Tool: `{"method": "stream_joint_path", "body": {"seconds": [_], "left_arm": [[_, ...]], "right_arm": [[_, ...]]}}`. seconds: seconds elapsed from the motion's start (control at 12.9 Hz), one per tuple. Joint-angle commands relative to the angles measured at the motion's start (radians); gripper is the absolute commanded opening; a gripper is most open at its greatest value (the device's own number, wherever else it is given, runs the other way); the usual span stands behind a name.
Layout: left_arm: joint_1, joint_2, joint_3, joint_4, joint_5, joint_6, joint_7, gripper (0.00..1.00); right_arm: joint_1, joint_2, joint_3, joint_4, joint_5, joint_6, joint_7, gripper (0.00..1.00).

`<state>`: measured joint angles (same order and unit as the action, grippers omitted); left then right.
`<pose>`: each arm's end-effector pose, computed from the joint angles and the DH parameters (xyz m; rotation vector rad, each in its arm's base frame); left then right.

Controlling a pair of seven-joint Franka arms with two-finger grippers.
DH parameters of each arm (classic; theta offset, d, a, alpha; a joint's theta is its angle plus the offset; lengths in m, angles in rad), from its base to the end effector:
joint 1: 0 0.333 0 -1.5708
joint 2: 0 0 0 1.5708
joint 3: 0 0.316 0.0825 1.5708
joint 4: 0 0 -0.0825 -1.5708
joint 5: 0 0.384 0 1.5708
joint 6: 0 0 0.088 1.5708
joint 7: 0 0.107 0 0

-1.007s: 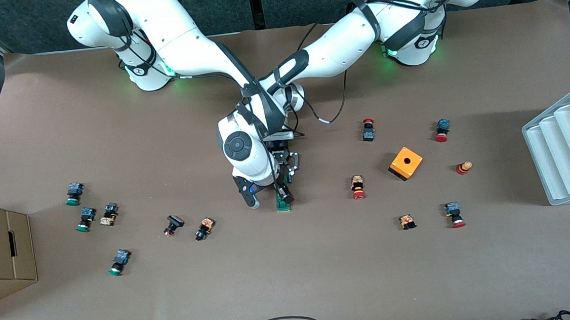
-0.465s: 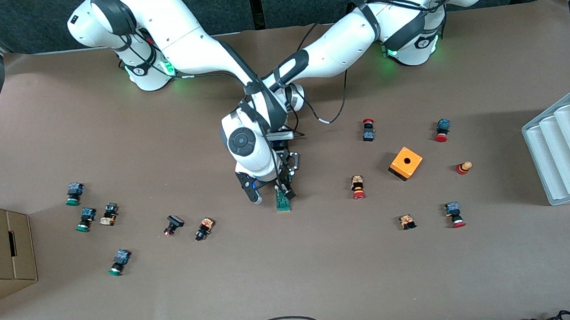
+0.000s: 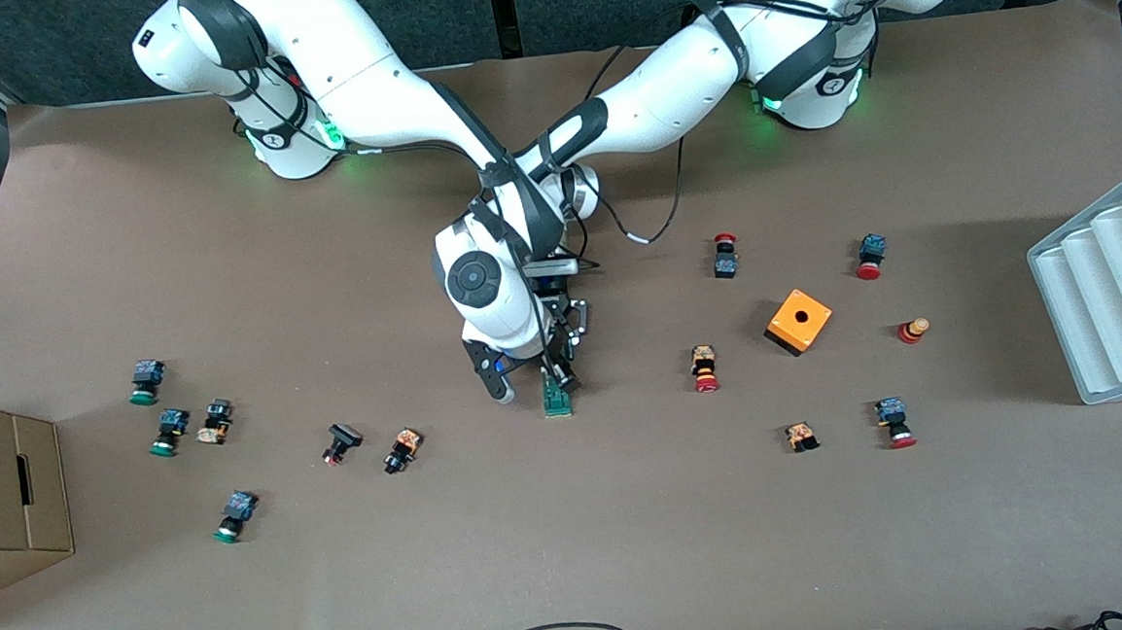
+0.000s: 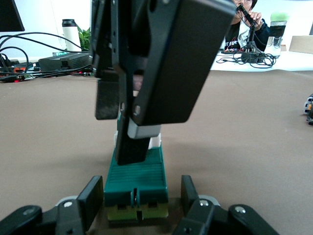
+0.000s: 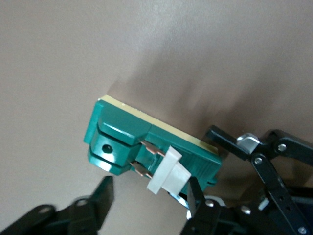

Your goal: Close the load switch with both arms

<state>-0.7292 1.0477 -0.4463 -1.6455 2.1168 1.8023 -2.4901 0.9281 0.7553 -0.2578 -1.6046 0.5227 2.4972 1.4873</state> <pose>0.3445 -0.5595 0.0515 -2.5047 0.0296 -1.8867 0.5410 0.4592 0.2119 -2.4513 1.5498 0.1065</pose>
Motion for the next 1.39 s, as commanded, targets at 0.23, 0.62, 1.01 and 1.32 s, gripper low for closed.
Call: {"method": "stream_joint_path", "body": {"seconds": [0.23, 0.62, 1.01, 1.32], "left_arm": [[-0.018, 0.035, 0.006, 0.019, 0.006, -0.008, -0.016, 0.72], [-0.018, 0.034, 0.006, 0.019, 0.006, -0.008, -0.016, 0.72], [-0.018, 0.035, 0.006, 0.019, 0.008, -0.008, -0.016, 0.72], [-0.018, 0.034, 0.006, 0.019, 0.008, -0.008, -0.016, 0.72]], "right_arm": [[-0.026, -0.021, 0.000, 0.000, 0.023, 0.011, -0.021, 0.64], [-0.046, -0.025, -0.001, 0.020, 0.022, -0.012, -0.018, 0.62], [-0.052, -0.028, -0.001, 0.026, 0.025, -0.018, -0.018, 0.53], [-0.052, -0.028, -0.001, 0.026, 0.031, -0.018, -0.015, 0.49]]}}
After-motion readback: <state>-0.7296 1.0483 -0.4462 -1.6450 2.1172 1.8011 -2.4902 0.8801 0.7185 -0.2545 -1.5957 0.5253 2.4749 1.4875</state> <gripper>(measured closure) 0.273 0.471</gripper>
